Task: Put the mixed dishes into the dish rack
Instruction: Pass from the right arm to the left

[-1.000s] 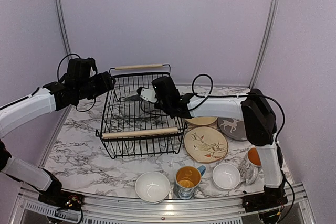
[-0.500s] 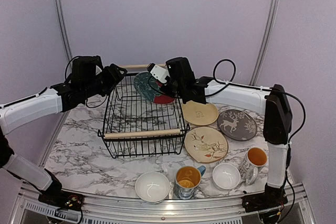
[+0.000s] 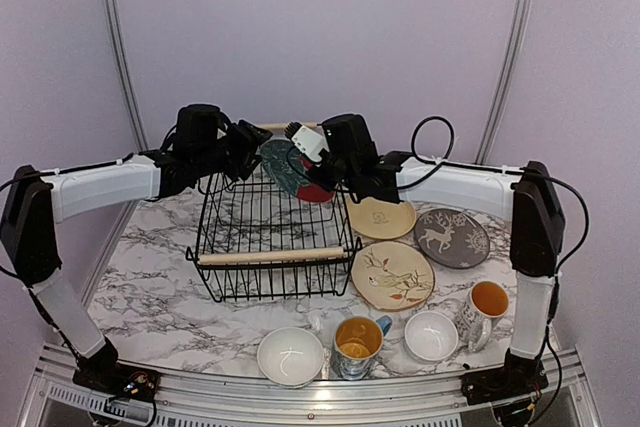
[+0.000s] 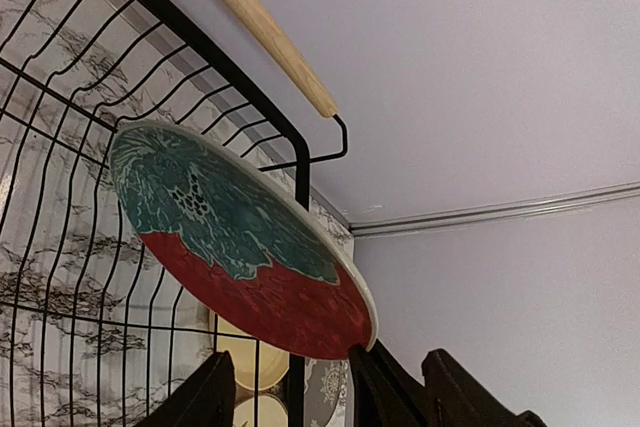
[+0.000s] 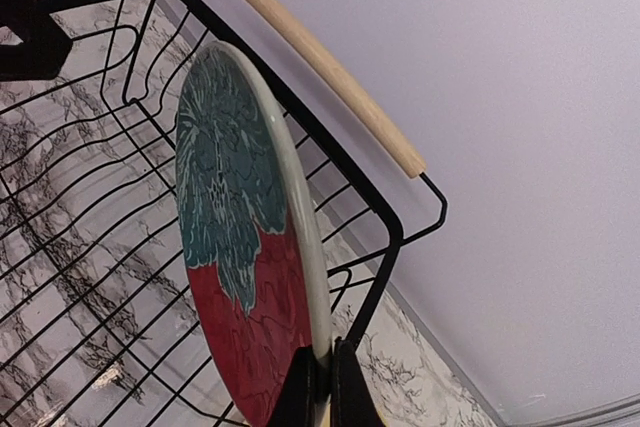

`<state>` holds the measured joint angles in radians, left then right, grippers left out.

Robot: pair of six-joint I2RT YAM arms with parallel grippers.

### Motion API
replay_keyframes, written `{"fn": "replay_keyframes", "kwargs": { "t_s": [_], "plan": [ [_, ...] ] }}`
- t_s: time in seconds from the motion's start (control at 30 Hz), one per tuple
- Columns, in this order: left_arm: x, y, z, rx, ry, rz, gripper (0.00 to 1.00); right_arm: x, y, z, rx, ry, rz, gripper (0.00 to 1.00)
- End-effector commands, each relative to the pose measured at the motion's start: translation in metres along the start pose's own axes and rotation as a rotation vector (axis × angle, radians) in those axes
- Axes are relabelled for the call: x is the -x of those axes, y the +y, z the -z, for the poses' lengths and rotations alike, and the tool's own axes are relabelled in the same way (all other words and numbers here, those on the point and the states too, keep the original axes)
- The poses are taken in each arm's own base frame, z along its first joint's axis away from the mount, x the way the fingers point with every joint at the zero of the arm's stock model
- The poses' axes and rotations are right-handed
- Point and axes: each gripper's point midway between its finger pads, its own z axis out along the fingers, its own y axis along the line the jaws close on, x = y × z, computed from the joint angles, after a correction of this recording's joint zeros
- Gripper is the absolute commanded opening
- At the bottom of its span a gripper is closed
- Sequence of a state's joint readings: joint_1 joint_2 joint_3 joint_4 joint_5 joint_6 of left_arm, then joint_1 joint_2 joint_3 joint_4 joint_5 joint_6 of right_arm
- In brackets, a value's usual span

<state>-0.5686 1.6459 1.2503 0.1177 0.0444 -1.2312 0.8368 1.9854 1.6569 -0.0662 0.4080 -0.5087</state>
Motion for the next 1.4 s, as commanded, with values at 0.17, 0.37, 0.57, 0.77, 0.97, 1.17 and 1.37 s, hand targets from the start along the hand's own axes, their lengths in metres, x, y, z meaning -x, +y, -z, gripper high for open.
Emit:
{"fn": "replay_keyframes", "kwargs": {
  "t_s": [0.17,0.37,0.57,0.77,0.97,1.17,1.37],
  "plan": [
    [0.000,-0.008,-0.034,-0.016,0.028,0.079,0.64,0.050,0.014,0.033,0.116,-0.154,-0.120,0.00],
    [-0.011,0.012,-0.052,0.040,0.073,0.120,0.59,0.052,0.034,0.041,0.154,-0.167,-0.092,0.00],
    [-0.017,0.022,-0.052,0.109,0.106,0.077,0.54,0.050,0.058,0.048,0.255,-0.183,-0.092,0.00],
    [-0.022,0.028,-0.040,0.153,0.140,0.010,0.31,0.059,0.095,0.064,0.431,-0.228,-0.054,0.00],
    [-0.030,0.034,-0.030,0.174,0.192,-0.018,0.09,0.062,0.117,0.083,0.584,-0.235,-0.055,0.13],
    [-0.031,0.027,-0.024,0.154,0.213,-0.051,0.00,0.074,0.108,0.133,0.760,-0.223,-0.051,0.40],
    [-0.026,-0.009,-0.021,0.063,0.205,-0.130,0.00,0.074,0.020,0.154,0.771,-0.250,-0.229,0.45]
  ]
}}
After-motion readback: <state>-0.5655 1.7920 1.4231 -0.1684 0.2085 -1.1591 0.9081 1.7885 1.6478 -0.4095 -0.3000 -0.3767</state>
